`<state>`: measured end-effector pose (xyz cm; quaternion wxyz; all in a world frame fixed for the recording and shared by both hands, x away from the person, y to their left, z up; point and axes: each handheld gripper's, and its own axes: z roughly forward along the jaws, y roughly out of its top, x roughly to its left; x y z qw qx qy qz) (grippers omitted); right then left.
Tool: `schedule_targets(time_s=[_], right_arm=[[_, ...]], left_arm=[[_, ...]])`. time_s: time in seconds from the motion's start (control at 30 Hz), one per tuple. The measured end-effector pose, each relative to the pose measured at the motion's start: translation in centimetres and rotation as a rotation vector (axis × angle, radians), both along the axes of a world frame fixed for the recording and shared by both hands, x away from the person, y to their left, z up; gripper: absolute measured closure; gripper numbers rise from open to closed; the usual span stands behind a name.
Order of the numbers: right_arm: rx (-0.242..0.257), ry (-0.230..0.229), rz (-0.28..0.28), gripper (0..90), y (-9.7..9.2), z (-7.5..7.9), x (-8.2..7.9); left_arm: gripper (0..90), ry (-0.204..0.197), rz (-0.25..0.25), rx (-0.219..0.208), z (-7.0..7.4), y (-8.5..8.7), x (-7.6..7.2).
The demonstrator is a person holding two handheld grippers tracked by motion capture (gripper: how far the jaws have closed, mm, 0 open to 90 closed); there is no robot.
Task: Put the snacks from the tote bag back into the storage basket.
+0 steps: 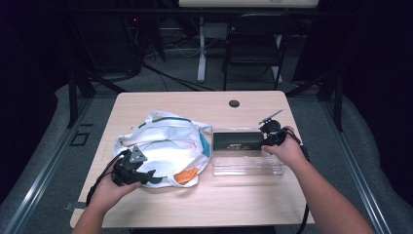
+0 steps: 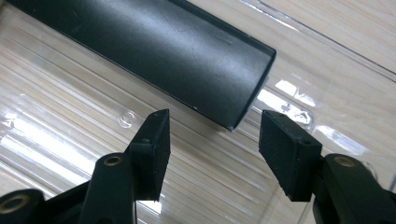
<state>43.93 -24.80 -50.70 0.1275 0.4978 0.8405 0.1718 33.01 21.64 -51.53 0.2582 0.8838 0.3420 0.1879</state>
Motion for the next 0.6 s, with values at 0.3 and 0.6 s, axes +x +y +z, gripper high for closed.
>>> schedule_targets(time_s=[0.3, 0.6], right_arm=[[-0.001, -0.013, 0.001, 44.2, -0.6, 0.8, -0.6], [0.013, -0.026, 0.007, 46.1, -0.3, 2.0, -1.1]], left_arm=[[39.9, 0.000, -0.003, 0.005, 0.0, 0.0, 0.0], [39.9, -0.002, 0.001, 0.000, 0.0, 0.0, 0.0]])
